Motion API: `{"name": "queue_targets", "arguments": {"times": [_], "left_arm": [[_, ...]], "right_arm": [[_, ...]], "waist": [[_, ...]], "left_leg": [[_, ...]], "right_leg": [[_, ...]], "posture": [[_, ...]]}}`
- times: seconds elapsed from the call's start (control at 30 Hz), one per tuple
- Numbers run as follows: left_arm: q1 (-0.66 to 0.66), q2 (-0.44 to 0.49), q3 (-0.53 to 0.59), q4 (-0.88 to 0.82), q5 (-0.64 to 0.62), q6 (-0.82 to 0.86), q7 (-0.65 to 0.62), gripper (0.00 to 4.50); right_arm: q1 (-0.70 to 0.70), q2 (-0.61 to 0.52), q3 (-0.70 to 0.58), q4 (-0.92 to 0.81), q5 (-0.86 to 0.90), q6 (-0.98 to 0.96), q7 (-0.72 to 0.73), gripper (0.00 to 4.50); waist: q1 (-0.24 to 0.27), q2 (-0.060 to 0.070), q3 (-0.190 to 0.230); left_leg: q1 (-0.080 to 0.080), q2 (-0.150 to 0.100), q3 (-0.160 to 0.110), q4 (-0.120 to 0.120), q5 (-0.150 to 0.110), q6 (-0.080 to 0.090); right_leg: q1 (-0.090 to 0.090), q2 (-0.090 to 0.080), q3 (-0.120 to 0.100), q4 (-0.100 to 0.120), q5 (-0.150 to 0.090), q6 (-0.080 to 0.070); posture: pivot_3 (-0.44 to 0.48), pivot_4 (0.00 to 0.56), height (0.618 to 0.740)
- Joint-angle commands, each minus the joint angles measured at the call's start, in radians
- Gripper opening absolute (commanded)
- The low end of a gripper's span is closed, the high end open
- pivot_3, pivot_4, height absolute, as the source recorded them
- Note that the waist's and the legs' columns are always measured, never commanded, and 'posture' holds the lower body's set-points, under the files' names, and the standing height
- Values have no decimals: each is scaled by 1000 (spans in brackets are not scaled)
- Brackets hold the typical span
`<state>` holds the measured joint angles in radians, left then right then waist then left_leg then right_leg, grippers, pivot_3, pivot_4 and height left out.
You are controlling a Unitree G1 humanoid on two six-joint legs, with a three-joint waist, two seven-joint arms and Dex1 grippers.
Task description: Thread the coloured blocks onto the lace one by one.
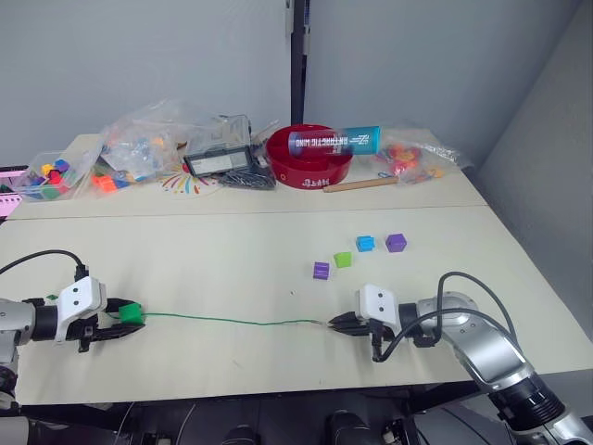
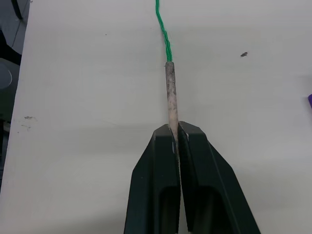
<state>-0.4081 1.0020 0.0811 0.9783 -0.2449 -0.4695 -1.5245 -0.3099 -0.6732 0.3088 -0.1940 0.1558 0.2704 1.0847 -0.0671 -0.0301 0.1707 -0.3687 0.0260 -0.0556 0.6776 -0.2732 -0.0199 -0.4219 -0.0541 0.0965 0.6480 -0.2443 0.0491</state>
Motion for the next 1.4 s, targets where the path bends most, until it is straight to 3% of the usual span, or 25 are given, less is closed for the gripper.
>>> {"name": "queue_targets", "arguments": {"times": [0.03,0.1,0.27,0.43,0.57,0.67,0.77,1.0,1.27,1.4], "left_arm": [[7,0,13,-60,-13,53,-34,3876],[1,14,22,-104,-7,74,-16,4487],[-47,101,28,-283,-45,367,-81,4487],[15,167,-1,-666,-161,664,-89,4487],[102,44,-27,-960,-234,784,16,4487],[116,-78,-86,-1065,-197,784,117,4487],[89,-223,-175,-1093,-124,761,240,4487],[71,-409,-305,-1085,-32,716,350,4487],[50,-455,-353,-1054,9,694,359,4487],[40,-453,-357,-1040,19,690,356,3317]], "right_arm": [[-17,4,-4,-10,-2,-20,8,0],[-15,3,-5,-9,-1,-23,12,0],[-18,4,-9,-5,-2,-25,19,0],[-23,14,-4,-12,-3,-14,19,0],[-42,32,15,-27,-14,19,9,0],[-53,38,31,-50,-17,56,6,0],[-66,46,58,-74,-29,96,-2,0],[-101,65,98,-111,-62,172,-32,0],[-102,73,109,-127,-66,194,-45,0],[-102,76,110,-129,-65,196,-50,0]], "waist": [[1,0,0],[2,-1,0],[2,-5,2],[1,-4,2],[2,0,3],[4,-2,3],[11,-2,3],[19,-2,3],[23,-2,3],[24,-2,3]], "left_leg": [[0,0,0,0,0,0],[-1,0,0,0,0,0],[-3,1,-2,1,0,0],[-3,2,-1,0,0,0],[-3,2,0,0,0,0],[-3,2,-1,1,0,0],[-3,2,-1,1,0,0],[-3,2,-2,1,0,0],[-3,1,-2,1,0,0],[-3,1,-2,2,0,0]], "right_leg": [[0,0,0,0,0,0],[0,0,0,0,0,0],[-2,1,-1,0,0,0],[-2,1,-1,0,0,0],[-2,1,-1,0,0,0],[-2,2,-1,0,0,0],[-2,2,-1,0,0,0],[-2,2,-1,0,1,-1],[-1,1,-1,-1,1,-1],[-1,1,-1,-1,0,-1]], "posture": [[0,150,740],[0,150,740],[0,150,740],[0,150,740],[0,150,740],[0,150,740],[0,150,740],[0,150,740],[0,150,740],[0,150,740]]}}
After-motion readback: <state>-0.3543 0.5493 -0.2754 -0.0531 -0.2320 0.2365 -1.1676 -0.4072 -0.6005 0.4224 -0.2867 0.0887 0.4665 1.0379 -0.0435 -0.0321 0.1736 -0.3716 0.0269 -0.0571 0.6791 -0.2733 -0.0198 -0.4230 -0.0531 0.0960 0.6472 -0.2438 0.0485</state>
